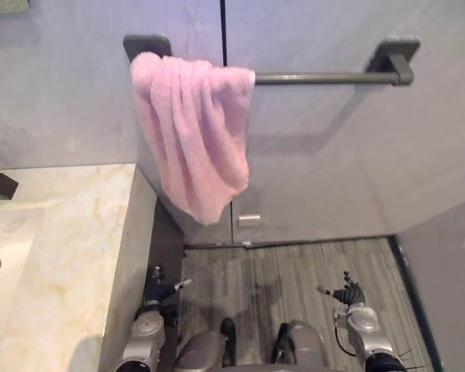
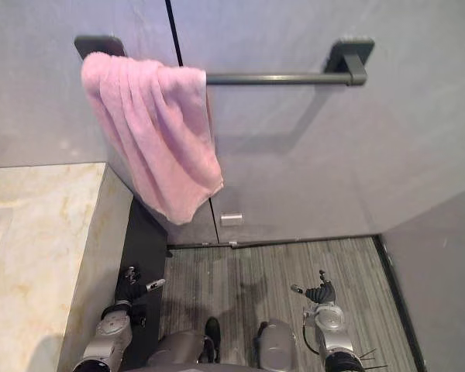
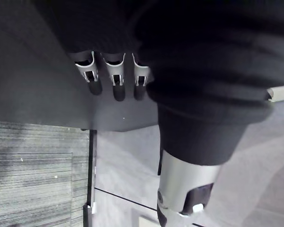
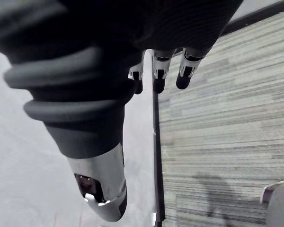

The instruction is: Organize washtable

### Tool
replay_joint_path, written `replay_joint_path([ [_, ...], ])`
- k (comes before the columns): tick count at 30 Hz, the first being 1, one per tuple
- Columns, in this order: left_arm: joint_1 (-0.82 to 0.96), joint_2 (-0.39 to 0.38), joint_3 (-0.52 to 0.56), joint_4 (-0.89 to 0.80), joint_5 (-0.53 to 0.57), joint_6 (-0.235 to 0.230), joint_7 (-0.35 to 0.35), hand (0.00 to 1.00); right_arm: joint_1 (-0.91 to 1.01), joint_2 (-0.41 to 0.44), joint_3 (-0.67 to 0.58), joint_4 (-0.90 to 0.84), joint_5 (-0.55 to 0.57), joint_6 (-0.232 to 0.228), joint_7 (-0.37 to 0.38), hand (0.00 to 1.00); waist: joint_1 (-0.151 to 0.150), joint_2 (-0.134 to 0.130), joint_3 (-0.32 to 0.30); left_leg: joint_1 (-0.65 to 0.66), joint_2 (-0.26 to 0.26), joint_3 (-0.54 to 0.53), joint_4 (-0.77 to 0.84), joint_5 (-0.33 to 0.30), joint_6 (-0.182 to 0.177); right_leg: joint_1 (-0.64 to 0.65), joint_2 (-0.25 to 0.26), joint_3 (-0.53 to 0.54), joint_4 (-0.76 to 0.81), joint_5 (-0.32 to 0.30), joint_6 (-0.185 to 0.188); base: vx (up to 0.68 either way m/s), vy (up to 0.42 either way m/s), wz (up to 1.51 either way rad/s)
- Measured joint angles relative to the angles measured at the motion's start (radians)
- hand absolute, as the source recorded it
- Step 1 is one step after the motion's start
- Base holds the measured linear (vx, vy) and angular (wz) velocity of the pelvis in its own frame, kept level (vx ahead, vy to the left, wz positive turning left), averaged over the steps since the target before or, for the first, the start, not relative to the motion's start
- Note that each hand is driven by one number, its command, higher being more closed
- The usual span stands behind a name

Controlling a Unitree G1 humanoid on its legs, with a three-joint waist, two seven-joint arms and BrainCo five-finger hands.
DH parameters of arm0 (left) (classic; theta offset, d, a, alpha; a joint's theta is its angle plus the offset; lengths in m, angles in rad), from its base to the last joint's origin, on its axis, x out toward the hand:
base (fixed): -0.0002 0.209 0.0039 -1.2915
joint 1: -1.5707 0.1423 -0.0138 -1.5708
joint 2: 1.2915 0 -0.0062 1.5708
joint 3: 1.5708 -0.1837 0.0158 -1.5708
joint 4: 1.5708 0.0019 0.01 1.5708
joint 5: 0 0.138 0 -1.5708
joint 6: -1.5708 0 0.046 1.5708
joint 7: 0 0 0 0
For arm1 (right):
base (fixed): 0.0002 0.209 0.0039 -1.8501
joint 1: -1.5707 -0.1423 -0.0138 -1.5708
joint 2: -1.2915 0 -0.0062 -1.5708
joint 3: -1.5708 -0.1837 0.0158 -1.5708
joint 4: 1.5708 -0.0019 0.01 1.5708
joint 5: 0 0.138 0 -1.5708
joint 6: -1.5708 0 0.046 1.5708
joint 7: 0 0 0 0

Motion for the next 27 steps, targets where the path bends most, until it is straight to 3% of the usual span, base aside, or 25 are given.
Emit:
replay_joint_path([
  [1,0.008,0.009,0.001,0.001,0.000,0.000,0.001,0.00,0.008,0.008,0.000,0.003,0.000,0.000,-0.002,0.00,0.004,-0.020,-0.008,0.014,-0.003,-0.003,0.008,-0.020,-0.034,0.004,0.024,0.035,-0.170,0.102,-0.027,0.32,-0.165,0.59],
  [2,0.008,0.013,0.004,0.010,0.003,0.001,0.003,0.00,0.016,0.011,-0.001,0.013,0.000,-0.002,-0.005,0.00,0.003,-0.039,-0.006,0.025,-0.012,-0.012,0.032,-0.049,-0.065,0.002,0.024,0.055,-0.193,0.216,-0.064,0.38,-0.202,0.58],
  [5,0.025,-0.015,0.005,0.021,0.007,0.001,0.016,0.00,0.023,0.017,-0.003,0.030,0.004,-0.001,-0.014,0.00,0.010,-0.001,-0.017,0.023,0.054,-0.045,0.059,-0.077,-0.108,0.050,0.070,0.005,-0.239,0.195,-0.083,0.30,-0.210,0.29],
  [9,0.022,-0.051,-0.002,0.020,0.006,0.001,0.014,0.00,0.046,0.030,-0.008,0.027,0.026,-0.004,-0.016,0.00,0.014,0.008,-0.016,-0.061,0.110,-0.024,0.266,-0.090,-0.165,0.135,0.095,-0.045,-0.297,0.183,-0.103,0.18,-0.137,0.30],
  [11,0.023,-0.058,-0.003,0.017,0.005,0.001,0.013,0.00,0.061,0.029,-0.031,0.024,0.039,-0.009,-0.018,0.00,0.027,0.013,-0.019,-0.059,0.134,0.016,0.245,-0.104,-0.151,0.176,0.093,-0.059,-0.320,0.183,-0.103,0.13,-0.042,0.17],
  [13,0.018,-0.057,-0.002,0.015,0.002,0.000,0.014,0.00,0.061,0.022,-0.046,0.020,0.044,-0.015,-0.019,0.00,0.028,0.035,-0.023,-0.062,0.161,0.018,0.125,-0.051,-0.161,0.179,0.098,-0.071,-0.318,0.178,-0.094,0.05,0.036,0.17],
  [17,0.024,-0.039,-0.002,0.014,-0.001,0.001,0.015,0.00,0.059,0.040,-0.047,0.019,0.045,-0.019,-0.018,0.00,0.031,0.033,-0.029,-0.027,0.121,0.016,0.016,-0.022,-0.130,0.169,0.077,-0.061,-0.355,0.198,-0.065,0.00,0.084,0.10],
  [22,0.044,-0.035,-0.013,0.009,0.002,0.002,0.011,0.00,0.064,0.047,-0.047,0.020,0.044,-0.018,-0.016,0.00,0.029,0.034,-0.034,0.020,0.094,0.017,-0.087,0.027,-0.124,0.171,0.063,-0.058,-0.364,0.204,-0.059,-0.01,0.019,0.00],
  [27,0.074,-0.033,-0.013,-0.132,0.007,0.002,-0.004,0.00,0.064,0.053,-0.044,0.020,0.043,-0.019,-0.016,0.00,0.028,0.031,-0.047,0.050,0.094,0.008,-0.143,0.058,-0.128,0.187,0.068,-0.064,-0.383,0.212,-0.062,-0.01,-0.019,0.03],
])
